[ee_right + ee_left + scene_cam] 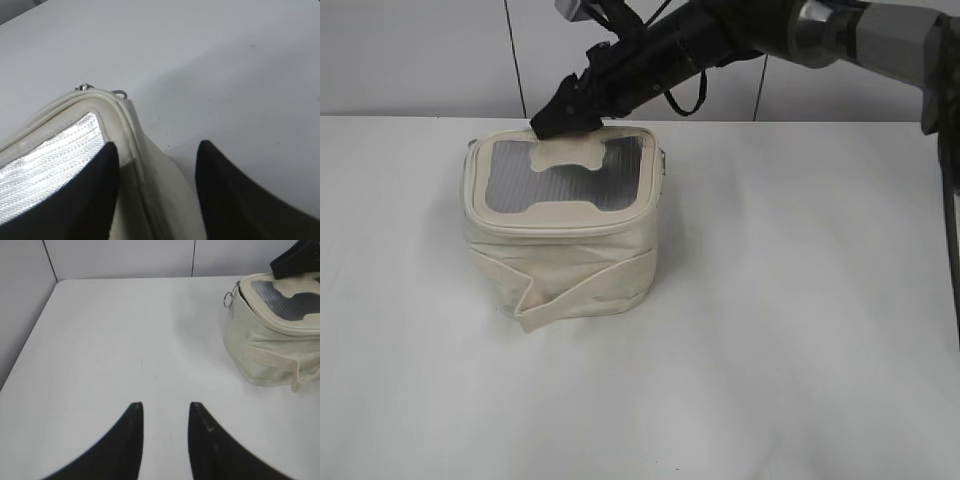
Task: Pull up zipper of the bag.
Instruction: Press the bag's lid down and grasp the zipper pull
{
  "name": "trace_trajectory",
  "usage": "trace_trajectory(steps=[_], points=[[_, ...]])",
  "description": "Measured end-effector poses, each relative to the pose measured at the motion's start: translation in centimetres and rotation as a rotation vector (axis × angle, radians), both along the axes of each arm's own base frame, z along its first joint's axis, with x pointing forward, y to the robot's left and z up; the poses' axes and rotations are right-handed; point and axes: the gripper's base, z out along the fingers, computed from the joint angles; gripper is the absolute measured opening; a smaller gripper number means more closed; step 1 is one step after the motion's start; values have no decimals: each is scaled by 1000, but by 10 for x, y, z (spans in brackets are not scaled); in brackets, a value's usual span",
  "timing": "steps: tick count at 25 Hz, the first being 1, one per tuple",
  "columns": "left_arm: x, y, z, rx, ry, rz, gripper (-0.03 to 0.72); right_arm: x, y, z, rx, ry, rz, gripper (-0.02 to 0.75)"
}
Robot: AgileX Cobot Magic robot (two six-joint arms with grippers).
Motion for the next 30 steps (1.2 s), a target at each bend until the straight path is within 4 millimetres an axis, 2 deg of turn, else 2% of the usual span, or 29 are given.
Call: trace_trajectory(steps=[3,5,7,10,13,17,19,22,24,27,30], points=[[9,0,1,1,43,0,239,0,0,-4,1,10,-1,251],[18,-1,7,-3,52,0,239,0,1,-3,2,12,0,109],[30,-3,16,-34,22,-12,239,0,1,-4,1,15,3,55],[60,-14,28,-132,11,-97,237,0,1,-4,1,17,4,46],[98,-33,31,-242,34,-267,237,0,1,-4,1,18,5,45],[161,-47,20,-291,109,-417,237,-1,1,-4,2,27,2,44],[196,-49,8,-336,174,-472,237,-1,1,-4,4,36,0,45],[243,-40,-2,-448,187,-561,237,-1,1,-3,6,44,-2,45],[275,-25,-10,-467,172,-591,237,-1,1,-4,6,46,-3,45],[314,-7,-41,-374,215,-582,242,-1,0,-4,7,53,-5,45],[333,-2,-81,-219,292,-590,244,-1,0,-4,8,59,-9,45]])
